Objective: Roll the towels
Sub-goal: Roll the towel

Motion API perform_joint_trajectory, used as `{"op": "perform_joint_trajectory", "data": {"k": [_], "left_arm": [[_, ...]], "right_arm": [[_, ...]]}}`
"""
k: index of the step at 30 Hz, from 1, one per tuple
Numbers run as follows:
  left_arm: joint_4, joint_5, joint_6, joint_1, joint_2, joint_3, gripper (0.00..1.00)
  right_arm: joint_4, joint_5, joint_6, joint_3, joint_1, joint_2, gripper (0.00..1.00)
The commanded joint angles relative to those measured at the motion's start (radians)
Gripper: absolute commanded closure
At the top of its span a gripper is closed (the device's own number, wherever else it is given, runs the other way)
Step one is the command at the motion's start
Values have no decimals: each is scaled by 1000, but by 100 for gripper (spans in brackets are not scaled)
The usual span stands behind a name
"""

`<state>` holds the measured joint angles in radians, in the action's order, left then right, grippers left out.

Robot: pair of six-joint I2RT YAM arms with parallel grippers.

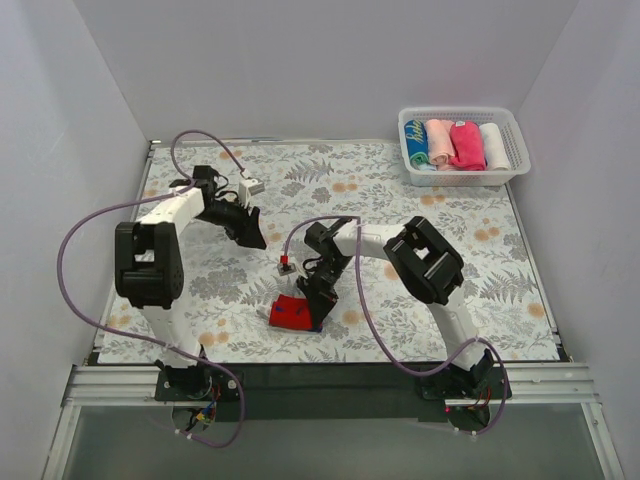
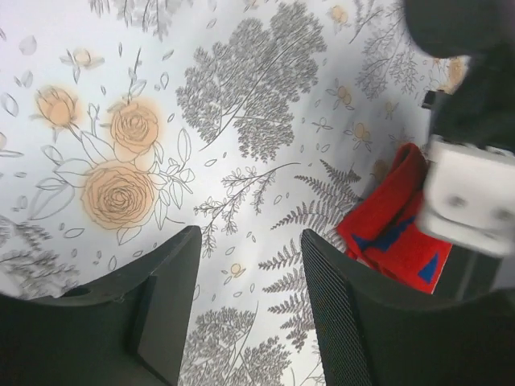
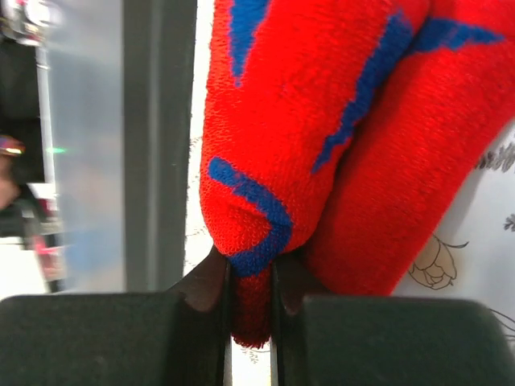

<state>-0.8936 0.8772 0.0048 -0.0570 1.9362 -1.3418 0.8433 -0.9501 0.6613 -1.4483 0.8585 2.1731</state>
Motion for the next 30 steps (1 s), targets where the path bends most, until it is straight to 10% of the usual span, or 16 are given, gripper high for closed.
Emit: {"op": "perform_joint_trajectory", "data": {"k": [1, 14, 30], "left_arm": [[16, 37, 138, -14, -204, 45, 50], [42, -211, 619, -262, -861, 571, 41], [396, -475, 379, -759, -864, 733, 38]], "right_arm": [[112, 96, -5, -4, -4, 96, 99], [255, 39, 17, -138, -41, 249, 99], [293, 4, 11, -205, -76, 373, 99]]}}
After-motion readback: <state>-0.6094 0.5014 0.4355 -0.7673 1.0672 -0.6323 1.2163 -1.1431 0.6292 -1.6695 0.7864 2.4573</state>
